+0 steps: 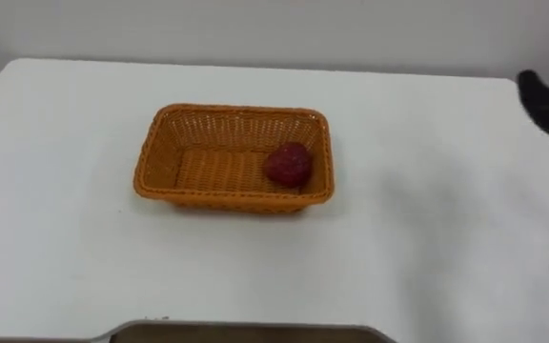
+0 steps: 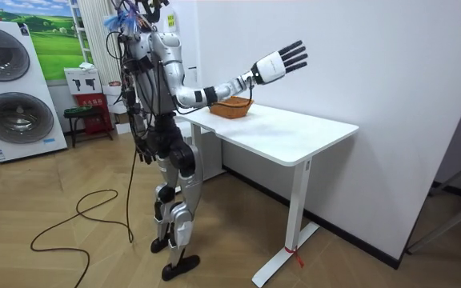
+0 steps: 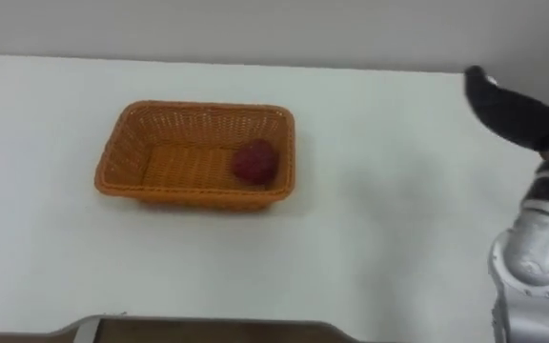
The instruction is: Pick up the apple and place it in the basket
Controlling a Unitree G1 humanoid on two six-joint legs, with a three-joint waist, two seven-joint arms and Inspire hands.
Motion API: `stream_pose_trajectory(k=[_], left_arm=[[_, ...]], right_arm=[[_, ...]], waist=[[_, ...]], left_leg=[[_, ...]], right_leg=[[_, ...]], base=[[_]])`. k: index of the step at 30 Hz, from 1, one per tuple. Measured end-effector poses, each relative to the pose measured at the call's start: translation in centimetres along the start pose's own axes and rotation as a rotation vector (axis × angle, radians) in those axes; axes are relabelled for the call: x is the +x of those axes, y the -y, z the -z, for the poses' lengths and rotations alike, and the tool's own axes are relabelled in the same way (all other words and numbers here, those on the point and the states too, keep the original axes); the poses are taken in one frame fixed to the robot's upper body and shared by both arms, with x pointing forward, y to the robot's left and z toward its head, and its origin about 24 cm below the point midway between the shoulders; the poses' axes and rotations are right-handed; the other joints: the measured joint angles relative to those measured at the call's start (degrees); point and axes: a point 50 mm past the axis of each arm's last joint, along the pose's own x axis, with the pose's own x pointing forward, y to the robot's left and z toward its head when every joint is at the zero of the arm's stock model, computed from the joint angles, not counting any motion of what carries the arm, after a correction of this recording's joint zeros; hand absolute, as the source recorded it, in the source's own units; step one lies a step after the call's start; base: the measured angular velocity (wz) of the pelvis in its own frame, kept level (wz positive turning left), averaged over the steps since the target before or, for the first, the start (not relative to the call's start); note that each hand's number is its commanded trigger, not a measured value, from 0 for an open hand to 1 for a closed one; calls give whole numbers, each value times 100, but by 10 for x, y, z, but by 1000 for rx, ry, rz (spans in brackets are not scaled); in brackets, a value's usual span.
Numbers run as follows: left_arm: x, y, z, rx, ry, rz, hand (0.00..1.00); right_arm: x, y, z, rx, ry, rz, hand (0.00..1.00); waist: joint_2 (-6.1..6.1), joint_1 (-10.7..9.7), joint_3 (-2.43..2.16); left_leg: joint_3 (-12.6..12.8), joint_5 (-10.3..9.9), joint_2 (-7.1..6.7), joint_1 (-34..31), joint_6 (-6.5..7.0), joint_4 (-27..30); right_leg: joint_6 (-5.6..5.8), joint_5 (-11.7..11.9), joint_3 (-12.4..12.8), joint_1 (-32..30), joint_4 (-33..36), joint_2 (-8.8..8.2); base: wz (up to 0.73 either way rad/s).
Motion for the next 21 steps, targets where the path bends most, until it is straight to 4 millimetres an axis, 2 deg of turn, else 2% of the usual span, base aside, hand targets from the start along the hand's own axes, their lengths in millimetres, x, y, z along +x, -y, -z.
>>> stream_pose_trajectory(k=[1,2,5,7,8,10,11,13,14,16,18,21], left_arm=[[0,-1,0,-4,2,-5,0],[0,-1,0,-6,2,-7,0],[0,-3,2,-16,-3,-30,0],[0,-6,-2,-28,9,-50,0],[0,-7,-3,-30,10,-54,0],[1,-11,-3,-48,9,-81,0],[0,-12,-4,-52,8,-86,0],[1,-14,-5,-64,11,-100,0],[1,-14,-6,-64,11,-104,0],[1,-15,-5,-63,7,-116,0],[1,-14,-6,-62,7,-116,0],[1,-14,-7,-64,12,-113,0]], right_arm=[[0,15,10,-27,-40,89,0],[-1,21,14,-37,-57,126,0],[-9,50,41,-72,-192,299,0],[-24,76,73,-121,-367,425,0],[-28,82,80,-125,-412,454,0],[-50,107,112,-112,-631,601,0],[-57,113,118,-111,-678,636,0],[-89,133,142,-161,-851,734,0],[-97,137,146,-173,-890,753,0],[-126,148,158,-221,-1015,808,0],[-142,152,163,-247,-1080,833,0],[-170,160,171,-322,-1191,807,0]], waist=[[14,-10,-2],[6,-5,5],[21,-140,-13],[-11,-244,-13],[-14,-265,-13],[-46,-312,-17],[-47,-324,-17],[-50,-352,-15],[-50,-358,-15],[-48,-374,-14],[-46,-375,-13],[-10,-367,8]], left_leg=[[46,0,7,0,0,-11],[71,0,12,-4,0,-16],[125,-1,11,-5,0,-35],[135,-1,4,-3,2,-46],[137,-1,2,-2,3,-52],[142,-1,-1,-3,3,-65],[142,-1,-1,-6,3,-73],[139,0,-1,-26,4,-91],[140,0,-2,-29,4,-91],[147,0,-3,-1,4,-91],[157,-1,-6,10,3,-99],[158,-2,-7,-4,4,-101]], right_leg=[[0,0,45,-26,8,6],[-2,1,75,-40,12,12],[-1,0,131,-46,8,10],[4,-3,149,-51,0,7],[5,-4,160,-51,0,6],[7,-5,170,-58,-1,5],[8,-5,175,-62,-3,6],[8,-6,172,-66,-2,6],[9,-7,177,-75,-2,6],[10,-9,194,-75,-24,6],[9,-8,236,-53,-59,10],[11,-9,251,-55,-88,15]], base=[[-17],[-21],[-10],[0],[0],[0],[0],[0],[0],[-2],[0],[0]])
